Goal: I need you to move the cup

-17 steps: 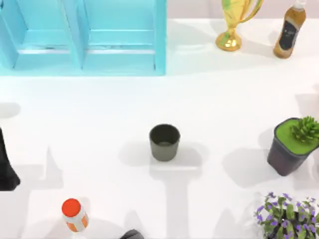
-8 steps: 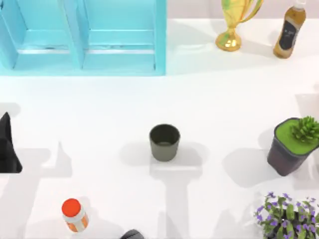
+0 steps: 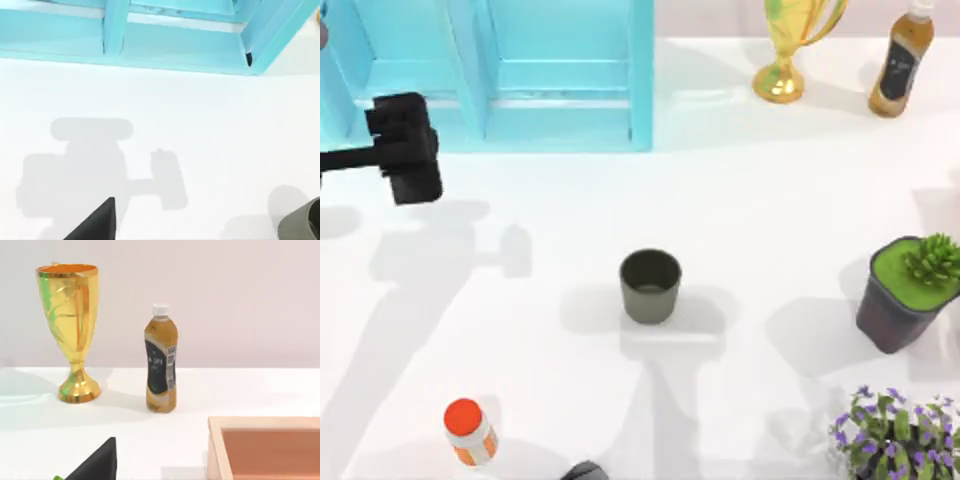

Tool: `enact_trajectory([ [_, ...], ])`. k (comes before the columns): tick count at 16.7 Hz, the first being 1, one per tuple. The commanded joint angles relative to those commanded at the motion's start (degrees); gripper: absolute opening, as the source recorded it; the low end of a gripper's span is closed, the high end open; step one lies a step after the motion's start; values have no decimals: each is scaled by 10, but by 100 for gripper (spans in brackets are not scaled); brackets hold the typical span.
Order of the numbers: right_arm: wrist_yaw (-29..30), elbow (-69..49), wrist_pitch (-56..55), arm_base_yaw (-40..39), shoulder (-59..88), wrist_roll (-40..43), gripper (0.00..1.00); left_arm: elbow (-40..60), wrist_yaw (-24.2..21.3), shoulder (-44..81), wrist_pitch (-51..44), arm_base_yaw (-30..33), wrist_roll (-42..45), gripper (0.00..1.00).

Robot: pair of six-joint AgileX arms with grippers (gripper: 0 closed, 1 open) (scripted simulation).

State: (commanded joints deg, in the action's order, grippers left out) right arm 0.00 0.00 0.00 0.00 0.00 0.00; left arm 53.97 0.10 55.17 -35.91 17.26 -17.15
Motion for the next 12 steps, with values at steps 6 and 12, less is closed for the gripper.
enact_trajectory([
  [6, 0, 0, 0, 0, 0, 0, 100, 340, -1, 346, -224, 111, -106, 100],
  [12, 0, 0, 0, 0, 0, 0, 100, 627, -3, 636, -413, 206, -194, 100],
])
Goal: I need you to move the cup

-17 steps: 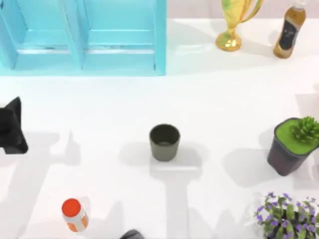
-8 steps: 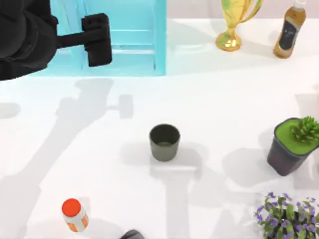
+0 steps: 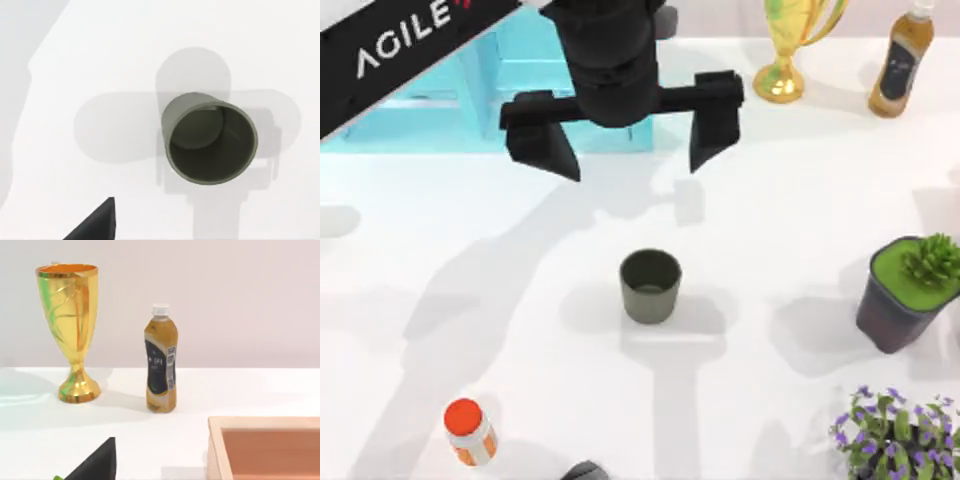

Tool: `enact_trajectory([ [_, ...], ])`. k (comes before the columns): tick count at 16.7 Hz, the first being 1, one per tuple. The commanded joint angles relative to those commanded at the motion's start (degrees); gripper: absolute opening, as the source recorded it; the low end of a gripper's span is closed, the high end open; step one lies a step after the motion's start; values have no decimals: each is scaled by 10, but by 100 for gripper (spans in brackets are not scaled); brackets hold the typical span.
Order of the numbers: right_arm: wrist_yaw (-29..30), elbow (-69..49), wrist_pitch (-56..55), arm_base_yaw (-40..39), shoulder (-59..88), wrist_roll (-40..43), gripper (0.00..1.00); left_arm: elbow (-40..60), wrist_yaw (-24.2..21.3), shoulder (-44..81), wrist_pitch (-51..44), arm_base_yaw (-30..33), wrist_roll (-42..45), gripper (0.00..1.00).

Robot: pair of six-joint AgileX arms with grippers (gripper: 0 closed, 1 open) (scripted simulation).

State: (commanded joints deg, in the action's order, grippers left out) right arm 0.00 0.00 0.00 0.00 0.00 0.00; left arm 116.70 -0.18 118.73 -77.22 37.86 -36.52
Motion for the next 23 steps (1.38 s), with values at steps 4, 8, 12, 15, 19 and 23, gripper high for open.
enact_trajectory([
  [4, 0, 0, 0, 0, 0, 0, 100, 120, 0, 122, -80, 40, -37, 100],
  [8, 0, 0, 0, 0, 0, 0, 100, 157, 0, 161, -105, 53, -48, 100],
  [12, 0, 0, 0, 0, 0, 0, 100, 156, 0, 160, -103, 50, -47, 100],
  [15, 0, 0, 0, 0, 0, 0, 100, 135, 0, 160, -83, 51, -46, 100],
  [19, 0, 0, 0, 0, 0, 0, 100, 48, 0, 159, 2, 50, -46, 100],
  [23, 0, 0, 0, 0, 0, 0, 100, -45, 0, 160, 97, 51, -46, 100],
])
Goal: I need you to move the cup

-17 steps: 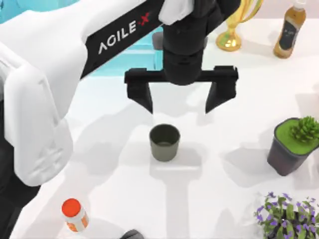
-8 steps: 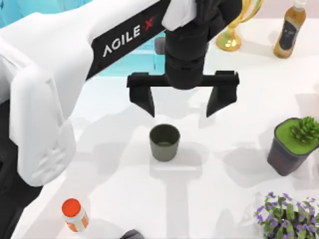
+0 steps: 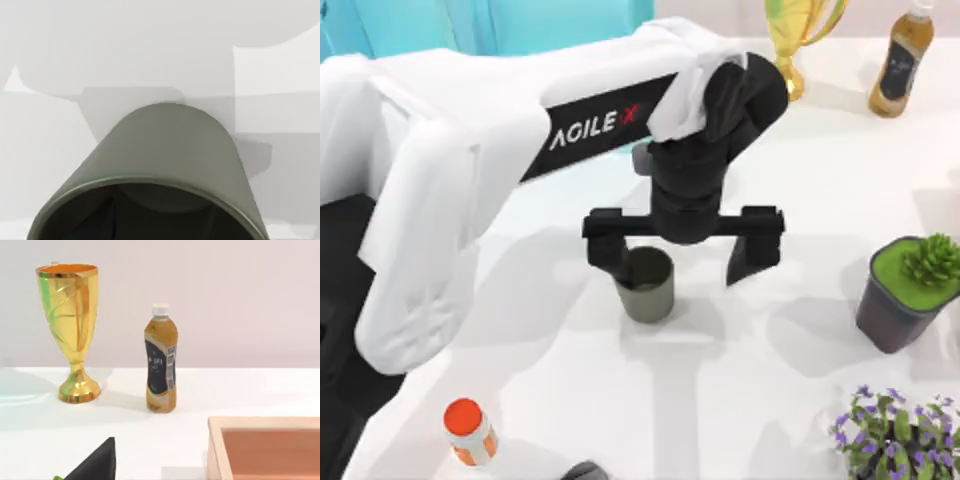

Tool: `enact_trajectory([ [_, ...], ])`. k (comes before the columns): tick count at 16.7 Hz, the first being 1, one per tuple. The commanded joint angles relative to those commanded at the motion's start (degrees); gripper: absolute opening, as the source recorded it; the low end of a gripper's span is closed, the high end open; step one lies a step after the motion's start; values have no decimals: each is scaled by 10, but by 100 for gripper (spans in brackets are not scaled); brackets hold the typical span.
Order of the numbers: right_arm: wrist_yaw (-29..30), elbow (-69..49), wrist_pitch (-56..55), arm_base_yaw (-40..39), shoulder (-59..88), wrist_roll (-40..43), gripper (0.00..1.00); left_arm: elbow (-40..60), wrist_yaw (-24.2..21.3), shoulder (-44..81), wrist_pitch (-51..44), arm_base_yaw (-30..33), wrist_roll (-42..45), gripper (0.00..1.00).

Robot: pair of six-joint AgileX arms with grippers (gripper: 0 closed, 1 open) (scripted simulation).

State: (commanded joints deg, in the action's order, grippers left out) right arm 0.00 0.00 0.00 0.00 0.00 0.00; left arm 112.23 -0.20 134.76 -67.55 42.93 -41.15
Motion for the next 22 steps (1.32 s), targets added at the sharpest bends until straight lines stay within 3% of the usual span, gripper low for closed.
enact_trajectory([
  [6, 0, 0, 0, 0, 0, 0, 100, -26, 0, 1, 26, 0, 0, 100],
  [19, 0, 0, 0, 0, 0, 0, 100, -26, 0, 1, 26, 0, 0, 2],
  [22, 0, 0, 0, 0, 0, 0, 100, -26, 0, 1, 26, 0, 0, 0],
])
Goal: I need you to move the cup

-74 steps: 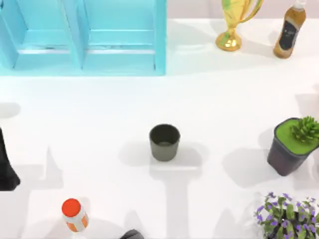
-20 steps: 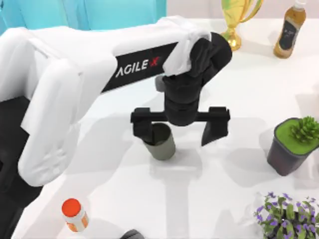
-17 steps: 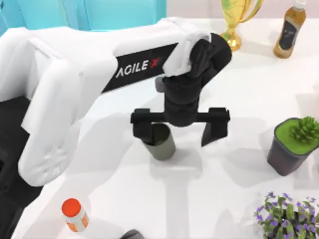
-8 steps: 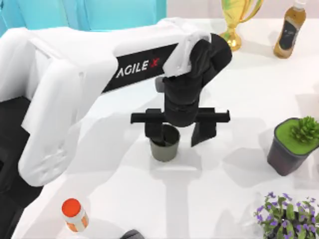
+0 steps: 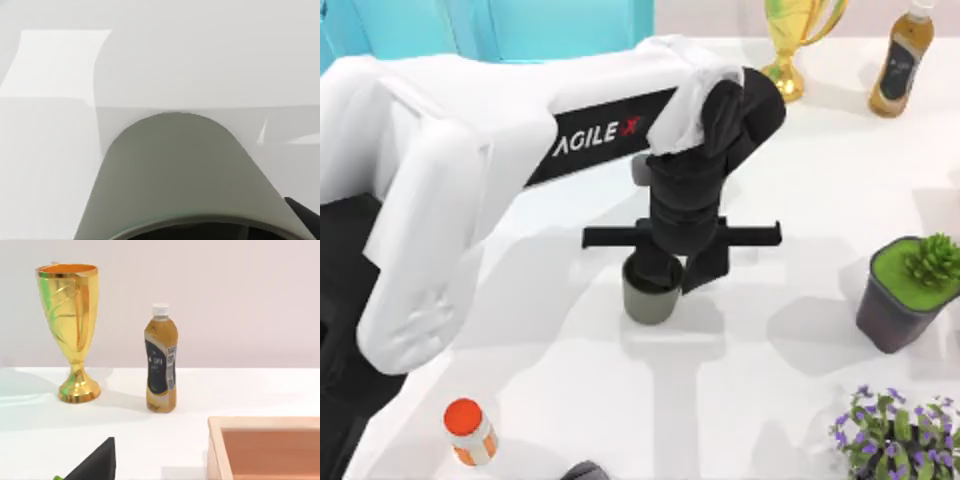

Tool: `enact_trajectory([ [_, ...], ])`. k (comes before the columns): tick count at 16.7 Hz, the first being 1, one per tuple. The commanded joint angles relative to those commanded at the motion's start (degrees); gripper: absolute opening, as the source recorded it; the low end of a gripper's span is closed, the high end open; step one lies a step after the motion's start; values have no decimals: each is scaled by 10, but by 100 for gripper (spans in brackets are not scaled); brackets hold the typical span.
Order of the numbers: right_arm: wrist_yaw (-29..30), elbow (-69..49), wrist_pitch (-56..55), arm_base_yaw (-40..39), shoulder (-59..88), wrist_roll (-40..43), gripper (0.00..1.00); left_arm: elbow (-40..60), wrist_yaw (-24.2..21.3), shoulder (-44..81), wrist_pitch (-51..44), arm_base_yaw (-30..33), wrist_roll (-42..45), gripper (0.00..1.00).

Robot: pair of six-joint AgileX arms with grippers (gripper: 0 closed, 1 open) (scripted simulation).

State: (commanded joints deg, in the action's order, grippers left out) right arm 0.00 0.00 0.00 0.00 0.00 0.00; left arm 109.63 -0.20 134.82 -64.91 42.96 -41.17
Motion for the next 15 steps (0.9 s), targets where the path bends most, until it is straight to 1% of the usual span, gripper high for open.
enact_trajectory([
  [7, 0, 0, 0, 0, 0, 0, 100, -1, 0, -1, 0, -2, 2, 0],
  [9, 0, 0, 0, 0, 0, 0, 100, -15, -1, -17, 0, -20, 19, 0],
  [11, 0, 0, 0, 0, 0, 0, 100, -44, -4, -47, 0, -60, 59, 0],
  [15, 0, 0, 0, 0, 0, 0, 100, -129, -11, -135, 1, -188, 186, 0],
])
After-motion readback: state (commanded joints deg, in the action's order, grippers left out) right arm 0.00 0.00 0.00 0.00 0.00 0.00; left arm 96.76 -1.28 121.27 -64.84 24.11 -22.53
